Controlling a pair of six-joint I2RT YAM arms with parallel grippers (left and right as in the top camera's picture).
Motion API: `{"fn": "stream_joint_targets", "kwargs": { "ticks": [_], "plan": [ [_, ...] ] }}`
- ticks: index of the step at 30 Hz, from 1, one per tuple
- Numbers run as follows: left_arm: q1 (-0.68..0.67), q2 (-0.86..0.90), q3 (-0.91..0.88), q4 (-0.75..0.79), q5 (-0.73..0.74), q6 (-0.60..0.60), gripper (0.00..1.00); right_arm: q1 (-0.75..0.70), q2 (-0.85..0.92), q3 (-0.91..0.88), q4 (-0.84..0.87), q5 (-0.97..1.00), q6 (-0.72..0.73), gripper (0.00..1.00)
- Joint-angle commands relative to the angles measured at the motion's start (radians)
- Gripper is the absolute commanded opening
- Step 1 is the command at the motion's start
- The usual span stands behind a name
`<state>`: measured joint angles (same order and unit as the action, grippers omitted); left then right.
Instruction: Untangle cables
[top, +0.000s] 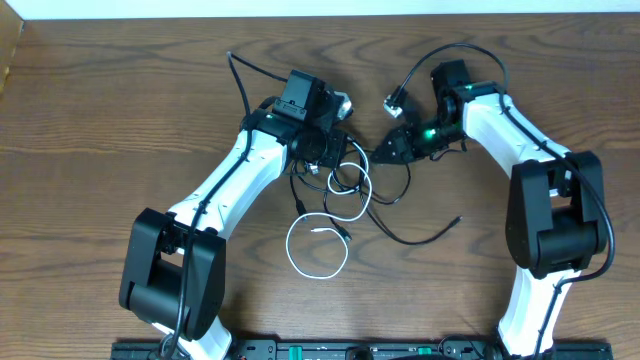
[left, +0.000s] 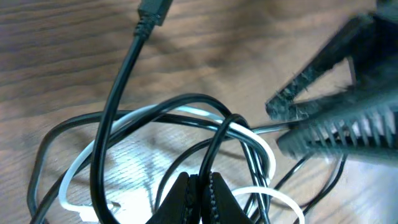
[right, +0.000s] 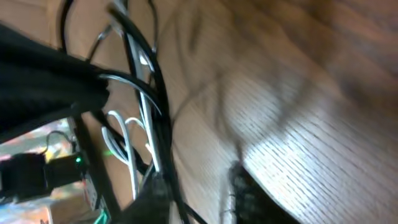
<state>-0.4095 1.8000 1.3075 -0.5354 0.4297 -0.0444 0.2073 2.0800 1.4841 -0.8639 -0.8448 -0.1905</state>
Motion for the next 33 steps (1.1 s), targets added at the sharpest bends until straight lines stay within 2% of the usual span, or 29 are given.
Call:
{"fn": "stream_joint_targets", "kwargs": {
  "ticks": [1,5,8,10,24,33],
  "plan": [
    [0.000,0.005,-0.010,-0.014,0.042,0.167,0.07,-0.005,-0.032,-0.006,0.000,0.060,-0.008,0.22],
    [0.000,0.005,-0.032,-0.049,0.121,0.285,0.08,-0.016,-0.032,-0.006,-0.004,0.023,-0.009,0.27],
    [0.000,0.009,-0.037,-0.056,0.166,0.306,0.07,-0.013,-0.032,-0.006,-0.011,-0.035,-0.016,0.34],
    [0.000,0.009,-0.037,-0.055,0.166,0.306,0.07,-0.007,-0.032,-0.006,-0.023,-0.069,-0.060,0.36],
    [0.001,0.009,-0.037,-0.048,0.276,0.323,0.08,0.025,-0.032,-0.006,-0.026,-0.074,-0.097,0.33],
    [0.001,0.009,-0.037,0.022,0.297,0.266,0.08,0.063,-0.032,-0.006,-0.013,-0.048,-0.099,0.34]
  ]
}}
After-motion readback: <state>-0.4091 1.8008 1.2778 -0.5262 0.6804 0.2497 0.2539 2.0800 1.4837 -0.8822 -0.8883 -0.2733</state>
